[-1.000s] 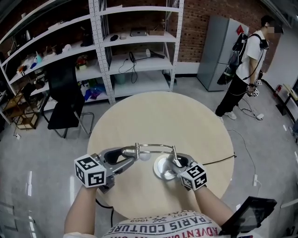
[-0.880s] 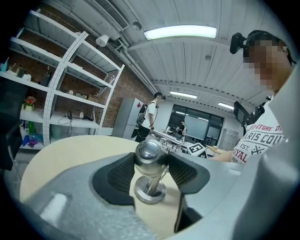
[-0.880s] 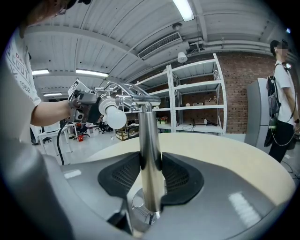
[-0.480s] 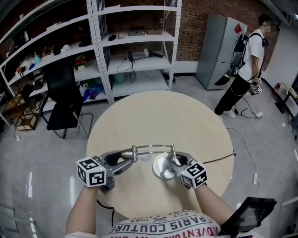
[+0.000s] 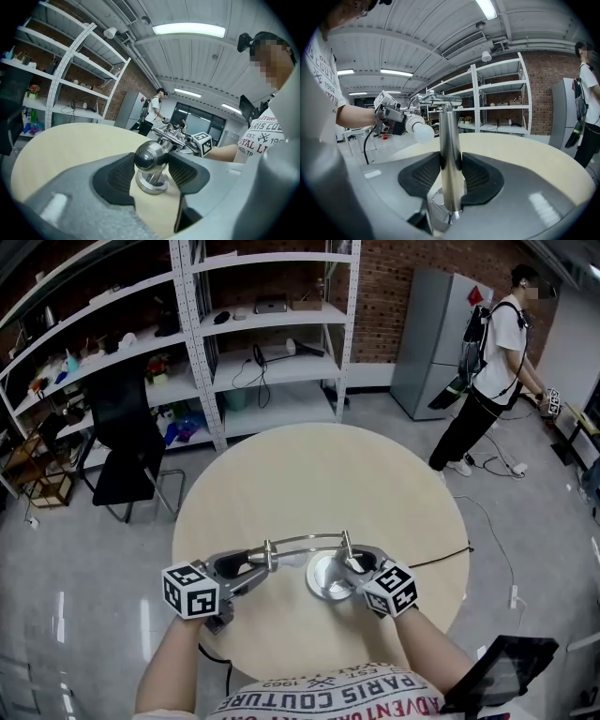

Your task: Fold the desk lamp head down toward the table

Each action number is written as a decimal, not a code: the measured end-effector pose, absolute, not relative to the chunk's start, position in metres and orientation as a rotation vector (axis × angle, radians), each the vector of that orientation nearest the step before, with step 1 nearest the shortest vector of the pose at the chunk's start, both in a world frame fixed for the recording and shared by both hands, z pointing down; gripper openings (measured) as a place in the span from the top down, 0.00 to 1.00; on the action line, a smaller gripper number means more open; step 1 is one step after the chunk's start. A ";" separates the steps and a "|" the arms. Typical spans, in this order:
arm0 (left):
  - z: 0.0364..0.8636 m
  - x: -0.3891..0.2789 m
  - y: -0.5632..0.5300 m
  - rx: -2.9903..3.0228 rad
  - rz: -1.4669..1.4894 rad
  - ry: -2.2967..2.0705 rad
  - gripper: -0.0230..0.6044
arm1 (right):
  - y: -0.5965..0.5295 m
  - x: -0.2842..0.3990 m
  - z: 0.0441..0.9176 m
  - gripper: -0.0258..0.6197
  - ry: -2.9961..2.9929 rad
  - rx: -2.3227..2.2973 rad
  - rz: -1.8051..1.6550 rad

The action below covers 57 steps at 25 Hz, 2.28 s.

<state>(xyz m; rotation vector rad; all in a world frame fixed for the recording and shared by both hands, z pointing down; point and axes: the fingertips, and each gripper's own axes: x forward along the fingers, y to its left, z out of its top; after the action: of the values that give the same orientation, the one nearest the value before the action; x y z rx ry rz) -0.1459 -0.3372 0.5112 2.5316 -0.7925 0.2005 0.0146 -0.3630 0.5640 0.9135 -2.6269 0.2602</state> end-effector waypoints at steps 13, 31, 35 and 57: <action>0.534 -0.140 -0.336 2.502 0.163 -0.779 0.62 | -0.359 0.014 0.562 0.75 -2.633 0.780 0.218; 0.566 -0.127 -0.335 2.468 0.106 -0.727 0.62 | -0.355 0.013 0.559 0.75 -2.648 0.737 0.201; 0.573 -0.123 -0.335 2.451 0.102 -0.718 0.63 | -0.355 0.013 0.560 0.75 -2.649 0.742 0.209; 0.602 -0.106 -0.334 2.388 0.014 -0.648 0.63 | -0.355 0.014 0.567 0.75 -2.668 0.759 0.250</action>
<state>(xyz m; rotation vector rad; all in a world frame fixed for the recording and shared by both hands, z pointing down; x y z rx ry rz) -0.1059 -0.3337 0.6020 2.3884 -0.6475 0.0141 0.0142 -0.3549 0.5668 0.7589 -2.6682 0.2504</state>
